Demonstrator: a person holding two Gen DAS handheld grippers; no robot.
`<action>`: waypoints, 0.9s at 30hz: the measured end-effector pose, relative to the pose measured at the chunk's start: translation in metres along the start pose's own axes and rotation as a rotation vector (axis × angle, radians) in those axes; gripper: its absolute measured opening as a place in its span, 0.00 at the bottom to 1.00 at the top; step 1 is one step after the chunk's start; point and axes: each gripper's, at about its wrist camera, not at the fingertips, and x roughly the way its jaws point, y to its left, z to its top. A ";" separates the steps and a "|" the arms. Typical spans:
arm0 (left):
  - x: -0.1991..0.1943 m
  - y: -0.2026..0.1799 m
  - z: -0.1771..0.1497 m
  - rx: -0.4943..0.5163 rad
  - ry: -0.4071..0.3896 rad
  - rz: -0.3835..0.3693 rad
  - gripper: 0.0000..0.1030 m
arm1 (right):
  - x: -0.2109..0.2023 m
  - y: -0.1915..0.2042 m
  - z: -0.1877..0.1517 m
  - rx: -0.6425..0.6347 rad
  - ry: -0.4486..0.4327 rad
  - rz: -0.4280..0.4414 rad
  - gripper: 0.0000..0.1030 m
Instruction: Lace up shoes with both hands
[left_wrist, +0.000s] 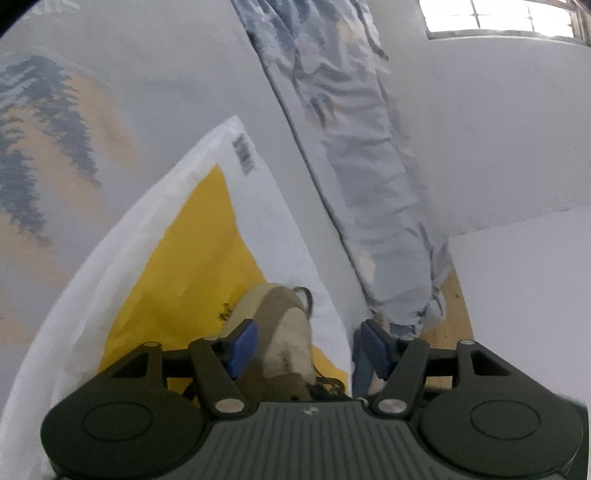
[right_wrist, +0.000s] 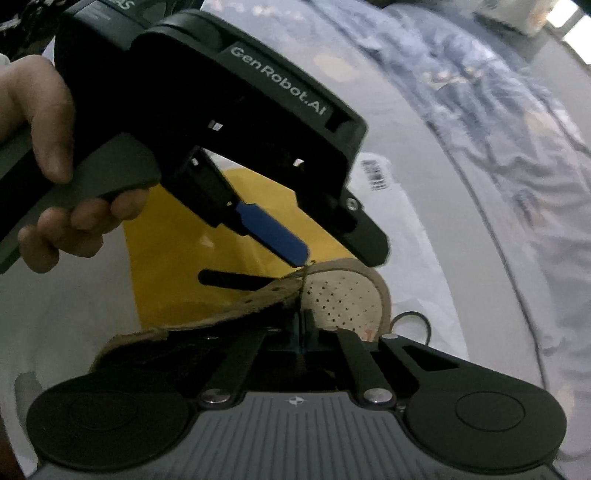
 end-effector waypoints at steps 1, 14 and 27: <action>0.000 0.001 0.000 -0.005 0.001 0.003 0.58 | -0.004 0.001 -0.005 0.028 -0.033 -0.026 0.01; 0.001 0.005 -0.004 -0.071 -0.037 0.014 0.56 | -0.040 -0.006 -0.039 0.445 -0.326 -0.236 0.00; 0.005 -0.005 -0.016 -0.010 -0.066 0.060 0.51 | -0.055 -0.014 -0.029 0.550 -0.388 -0.236 0.00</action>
